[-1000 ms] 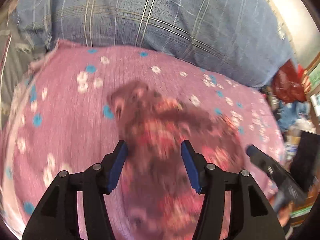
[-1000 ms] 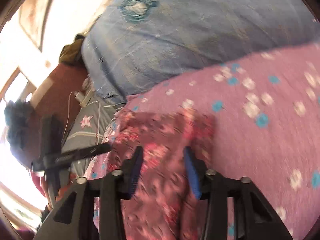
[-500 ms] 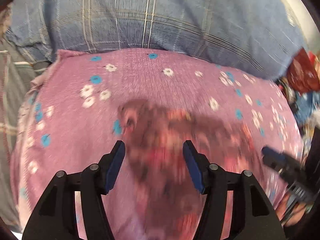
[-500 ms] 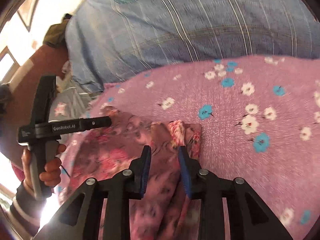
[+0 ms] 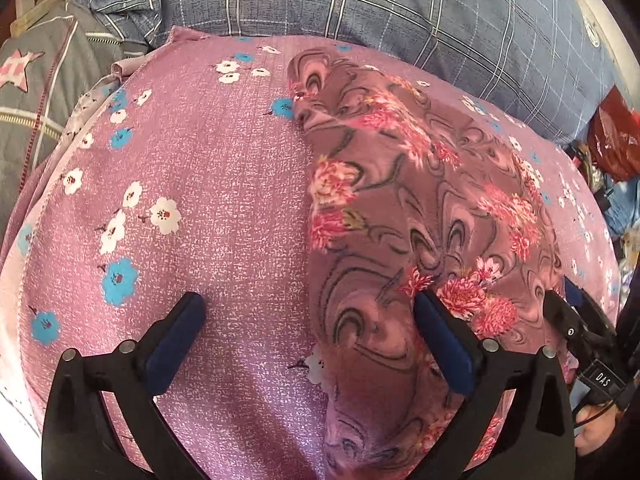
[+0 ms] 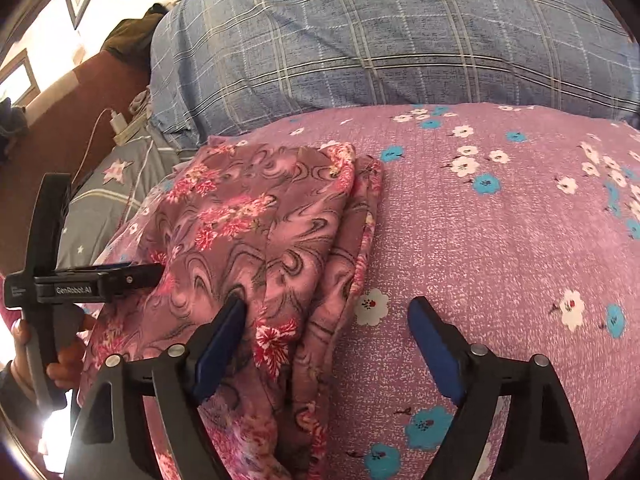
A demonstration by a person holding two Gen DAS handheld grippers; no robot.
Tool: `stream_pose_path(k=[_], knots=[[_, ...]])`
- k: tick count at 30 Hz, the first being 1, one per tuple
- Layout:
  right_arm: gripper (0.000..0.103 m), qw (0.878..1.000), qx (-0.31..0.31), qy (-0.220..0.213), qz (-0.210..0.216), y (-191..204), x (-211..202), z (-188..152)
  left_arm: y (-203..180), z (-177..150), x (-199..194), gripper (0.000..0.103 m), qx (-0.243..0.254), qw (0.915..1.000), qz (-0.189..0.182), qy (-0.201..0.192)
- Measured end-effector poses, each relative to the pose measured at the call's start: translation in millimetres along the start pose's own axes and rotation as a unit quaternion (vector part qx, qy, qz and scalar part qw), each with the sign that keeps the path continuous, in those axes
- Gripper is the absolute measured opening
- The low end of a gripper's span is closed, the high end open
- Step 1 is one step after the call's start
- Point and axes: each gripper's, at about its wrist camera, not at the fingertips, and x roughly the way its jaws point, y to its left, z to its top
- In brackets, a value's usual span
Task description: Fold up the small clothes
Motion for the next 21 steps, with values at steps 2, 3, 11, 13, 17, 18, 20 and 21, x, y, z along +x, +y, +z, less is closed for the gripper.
stream_pose_path(k=[2, 3, 11, 13, 17, 18, 20, 21], knots=[[0.092, 1.000, 0.011, -0.007, 0.009, -2, 0, -1, -1, -1, -1, 0.103, -0.004, 1.0000, 0.003, -0.007], [0.097, 1.000, 0.016, -0.008, 0.023, -3, 2, -2, -2, -2, 0, 0.103, -0.005, 0.9999, 0.004, -0.009], [0.103, 1.000, -0.002, 0.017, 0.014, 5, 2, -4, 0, -6, 0, 0.103, -0.018, 0.9998, -0.006, -0.006], [0.103, 1.000, 0.007, 0.015, 0.014, 5, 1, -7, 1, -4, 2, 0.103, -0.019, 0.9998, -0.009, -0.007], [0.103, 0.999, 0.021, 0.028, 0.009, 4, -1, -5, 3, -3, 3, 0.103, -0.022, 0.9997, -0.012, -0.004], [0.103, 0.999, 0.020, 0.034, 0.005, 5, -1, -4, 4, -2, 4, 0.103, -0.024, 0.9996, -0.013, -0.003], [0.103, 0.999, 0.022, 0.044, -0.008, 5, -4, -4, 6, -2, 4, 0.103, -0.028, 0.9994, -0.021, -0.004], [0.103, 0.998, 0.026, 0.047, -0.014, 5, -5, -3, 8, -2, 3, 0.103, -0.027, 0.9993, -0.027, -0.002]])
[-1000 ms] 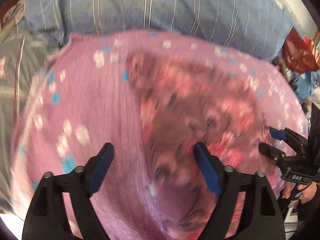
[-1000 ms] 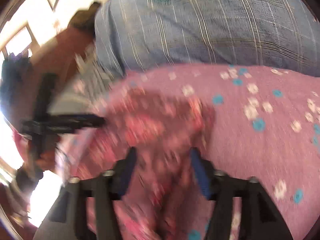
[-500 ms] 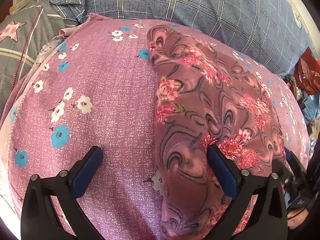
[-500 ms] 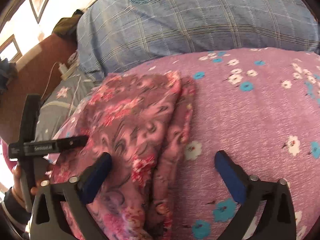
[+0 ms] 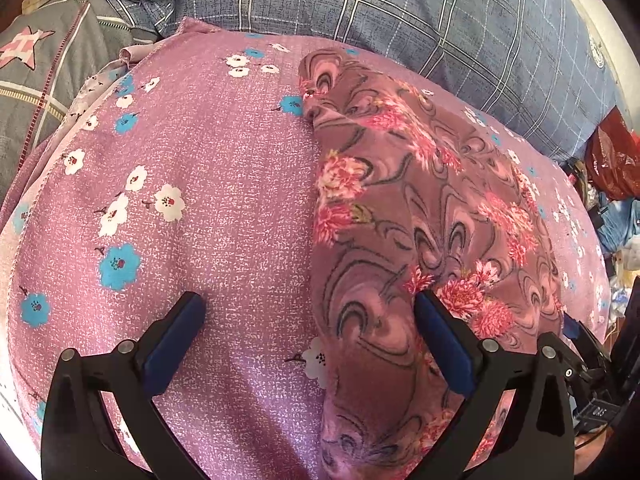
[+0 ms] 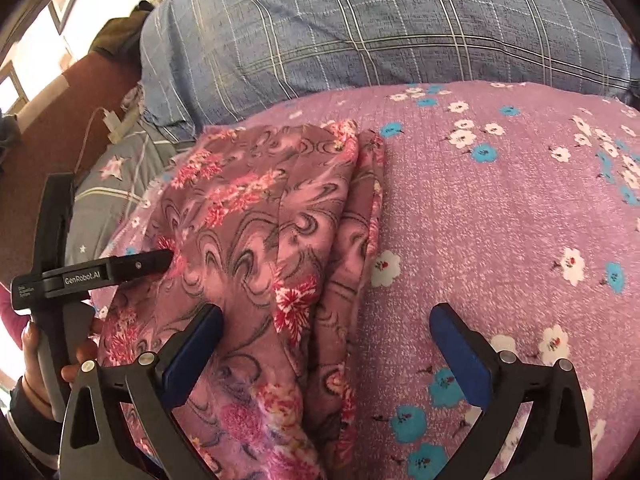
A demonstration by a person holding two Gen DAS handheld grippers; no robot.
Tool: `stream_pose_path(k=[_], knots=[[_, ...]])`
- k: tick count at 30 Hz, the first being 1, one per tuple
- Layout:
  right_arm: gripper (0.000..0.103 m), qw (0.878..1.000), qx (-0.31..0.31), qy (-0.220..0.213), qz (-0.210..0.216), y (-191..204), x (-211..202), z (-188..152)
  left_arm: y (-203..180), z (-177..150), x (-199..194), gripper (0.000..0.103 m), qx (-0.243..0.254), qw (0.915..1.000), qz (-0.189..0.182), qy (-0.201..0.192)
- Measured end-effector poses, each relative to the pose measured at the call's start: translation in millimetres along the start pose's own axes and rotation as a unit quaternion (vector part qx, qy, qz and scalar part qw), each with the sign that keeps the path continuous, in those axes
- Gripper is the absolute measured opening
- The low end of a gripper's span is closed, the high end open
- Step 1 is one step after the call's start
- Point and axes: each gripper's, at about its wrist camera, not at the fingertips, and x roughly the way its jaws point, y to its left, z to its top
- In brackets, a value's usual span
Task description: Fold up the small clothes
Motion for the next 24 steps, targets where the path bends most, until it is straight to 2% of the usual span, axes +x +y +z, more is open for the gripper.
stream_pose_path(k=[2, 5, 7, 8, 10, 11, 12, 15, 18, 19, 20, 22, 24], knots=[[0.103, 1.000, 0.005, 0.000, -0.023, -2, -7, 0, 7, 0, -4, 0.103, -0.003, 0.9998, -0.019, 0.009], [0.103, 0.996, -0.004, -0.017, -0.089, -8, -25, 1, 23, -3, -16, 0.103, -0.020, 0.9993, -0.030, -0.001], [0.103, 0.986, -0.017, -0.032, -0.161, -14, -40, 2, 33, -7, -31, 0.103, -0.019, 0.9995, -0.004, -0.023], [0.103, 0.981, -0.024, -0.033, -0.188, -16, -44, 2, 37, -9, -38, 0.103, -0.017, 0.9990, 0.023, -0.035], [0.103, 0.977, -0.029, -0.015, -0.212, -21, -49, 7, 41, -14, -46, 0.103, -0.010, 0.9979, 0.045, -0.046], [0.103, 0.977, -0.028, -0.006, -0.212, -22, -50, 8, 42, -16, -48, 0.103, -0.007, 0.9980, 0.043, -0.046], [0.103, 0.981, -0.028, -0.007, -0.190, -22, -54, 9, 40, -17, -49, 0.103, -0.003, 0.9986, 0.033, -0.041], [0.103, 0.997, -0.014, -0.021, -0.067, -19, -58, 15, 32, -13, -44, 0.103, 0.000, 0.9997, 0.001, -0.026], [0.101, 0.999, -0.004, -0.023, -0.033, -14, -43, 31, 20, -6, -34, 0.103, 0.004, 0.9997, 0.007, -0.023], [0.095, 0.999, -0.002, -0.023, -0.024, -12, -35, 37, 15, -5, -30, 0.103, 0.005, 0.9998, 0.009, -0.019], [0.078, 1.000, 0.003, -0.023, -0.010, -10, -28, 42, 12, -5, -26, 0.103, 0.005, 0.9998, 0.007, -0.015], [0.060, 1.000, 0.008, -0.003, 0.026, -7, -8, 48, 6, -3, -18, 0.103, 0.005, 1.0000, -0.001, -0.007], [0.054, 0.999, 0.005, 0.026, 0.018, -1, 16, 49, 0, -1, -13, 0.103, 0.009, 1.0000, 0.004, -0.001]])
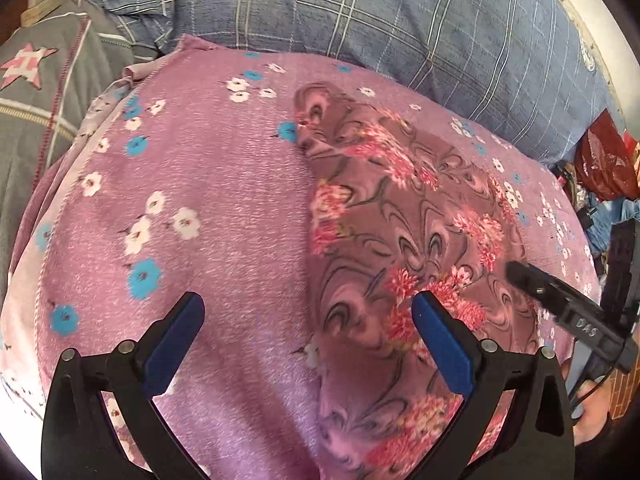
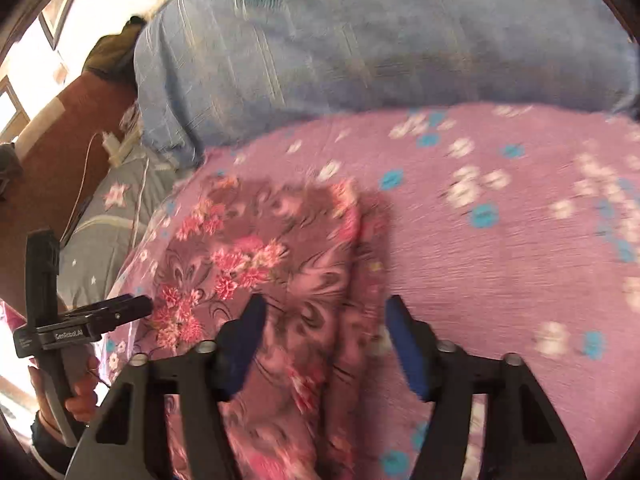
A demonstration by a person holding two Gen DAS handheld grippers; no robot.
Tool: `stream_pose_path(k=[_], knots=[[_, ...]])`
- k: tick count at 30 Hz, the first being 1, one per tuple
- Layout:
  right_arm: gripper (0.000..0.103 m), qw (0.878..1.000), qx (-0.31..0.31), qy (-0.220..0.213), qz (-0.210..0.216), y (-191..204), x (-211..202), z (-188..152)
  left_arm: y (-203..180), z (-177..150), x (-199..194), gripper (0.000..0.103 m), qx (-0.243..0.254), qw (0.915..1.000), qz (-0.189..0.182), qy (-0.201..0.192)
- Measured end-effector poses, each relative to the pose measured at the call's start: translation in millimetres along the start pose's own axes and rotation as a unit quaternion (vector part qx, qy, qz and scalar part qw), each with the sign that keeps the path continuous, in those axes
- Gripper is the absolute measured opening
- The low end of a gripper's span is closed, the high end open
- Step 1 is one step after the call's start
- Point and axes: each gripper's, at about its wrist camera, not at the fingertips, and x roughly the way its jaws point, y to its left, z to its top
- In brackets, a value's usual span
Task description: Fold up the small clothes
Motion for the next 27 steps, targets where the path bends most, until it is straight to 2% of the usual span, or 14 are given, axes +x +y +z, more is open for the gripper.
stream_pose_path(k=[2, 4, 6, 8, 11, 13, 15, 18, 19, 20, 22, 24, 27], knots=[[0.022, 1.000, -0.013, -0.010, 0.023, 5, 2, 2, -4, 2, -1, 0.103, 0.004, 1.0000, -0.001, -0.006], [0.017, 0.999, -0.030, -0.033, 0.016, 9, -8, 3, -6, 1, 4, 0.103, 0.002, 0.9999, 0.009, -0.014], [0.017, 0.999, -0.037, -0.011, 0.002, 2, 3, 2, -10, 1, 24, 0.103, 0.022, 0.9993, 0.031, -0.001], [0.027, 0.999, -0.032, -0.006, 0.000, -5, 10, 0, -8, 1, 29, 0.103, 0.021, 0.9993, 0.029, 0.005], [0.035, 1.000, -0.013, -0.020, 0.016, -7, -12, 1, -4, -3, 7, 0.103, 0.021, 0.9995, 0.020, -0.009], [0.035, 0.998, -0.029, -0.033, 0.048, -4, -32, -5, -8, -13, -17, 0.103, 0.046, 0.9986, 0.008, -0.027], [0.035, 0.996, -0.058, -0.039, 0.054, 0, -47, -17, -14, -26, -30, 0.103, 0.069, 0.9970, 0.003, -0.037], [0.036, 0.996, -0.087, -0.009, 0.026, 2, -37, -41, -25, -43, -16, 0.103, 0.102, 0.9943, 0.027, -0.019], [0.044, 0.996, -0.091, 0.005, 0.011, -1, -27, -47, -27, -47, -4, 0.103, 0.106, 0.9935, 0.041, -0.005], [0.060, 0.997, -0.083, -0.007, 0.003, -6, -23, -50, -27, -49, 3, 0.103, 0.100, 0.9941, 0.042, -0.001], [0.079, 0.998, -0.057, -0.016, -0.017, -13, -25, -49, -22, -44, 0, 0.103, 0.069, 0.9972, 0.027, 0.001], [0.077, 0.999, -0.041, -0.013, -0.019, -15, -32, -46, -21, -42, -7, 0.103, 0.066, 0.9973, 0.034, -0.001], [0.079, 0.996, -0.054, -0.028, -0.065, -12, -53, -47, -28, -51, -30, 0.103, 0.092, 0.9913, 0.085, -0.038]])
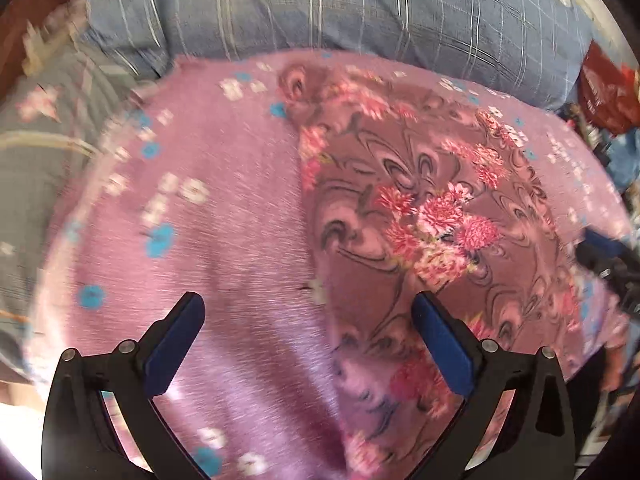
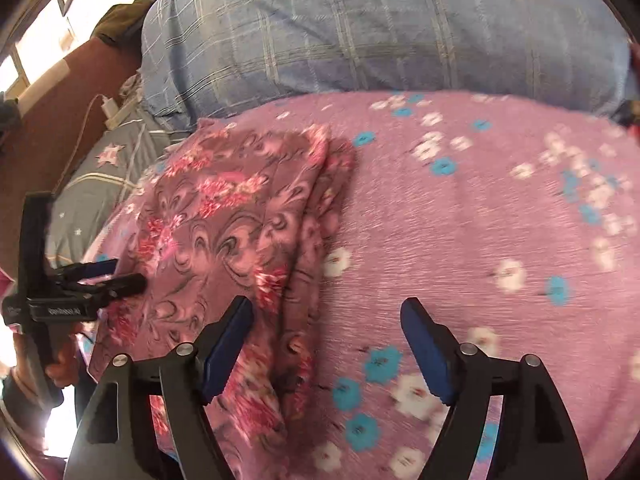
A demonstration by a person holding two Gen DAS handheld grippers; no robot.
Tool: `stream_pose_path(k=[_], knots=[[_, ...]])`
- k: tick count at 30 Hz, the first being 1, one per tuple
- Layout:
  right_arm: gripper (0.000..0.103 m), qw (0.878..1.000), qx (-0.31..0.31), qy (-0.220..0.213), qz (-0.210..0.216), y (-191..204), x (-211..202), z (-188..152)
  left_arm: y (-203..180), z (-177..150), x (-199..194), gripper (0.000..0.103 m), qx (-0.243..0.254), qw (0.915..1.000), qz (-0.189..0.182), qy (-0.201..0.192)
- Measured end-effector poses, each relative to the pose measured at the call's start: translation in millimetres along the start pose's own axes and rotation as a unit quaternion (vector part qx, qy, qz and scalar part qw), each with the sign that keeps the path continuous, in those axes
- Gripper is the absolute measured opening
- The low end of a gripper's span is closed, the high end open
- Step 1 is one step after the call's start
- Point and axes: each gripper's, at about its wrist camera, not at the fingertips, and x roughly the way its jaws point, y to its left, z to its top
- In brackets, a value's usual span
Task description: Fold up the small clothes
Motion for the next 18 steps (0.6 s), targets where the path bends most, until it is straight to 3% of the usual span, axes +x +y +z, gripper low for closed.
stream_pose_path(k=[2, 5, 12, 18], knots=[[0.084, 0.999, -0.010, -0.010, -0.031, 0, -15, -3, -5, -8, -12, 0.103, 0.010, 0.9997, 0.012, -0.018], [0.102, 0.997, -0.011, -0.018, -0.080, -3, -31, -12, -12, -22, -28, 0.103, 0.019, 0.9992, -0.001, -0.034], [0.102, 0.994, -0.026, -0.009, -0.107, 3, -51, -37, -29, -38, -47, 0.103, 0.062, 0.9957, 0.026, -0.064], [0.102, 0.990, -0.069, -0.014, -0.120, 25, -60, -45, -35, -51, -52, 0.103, 0.078, 0.9957, 0.017, -0.047]])
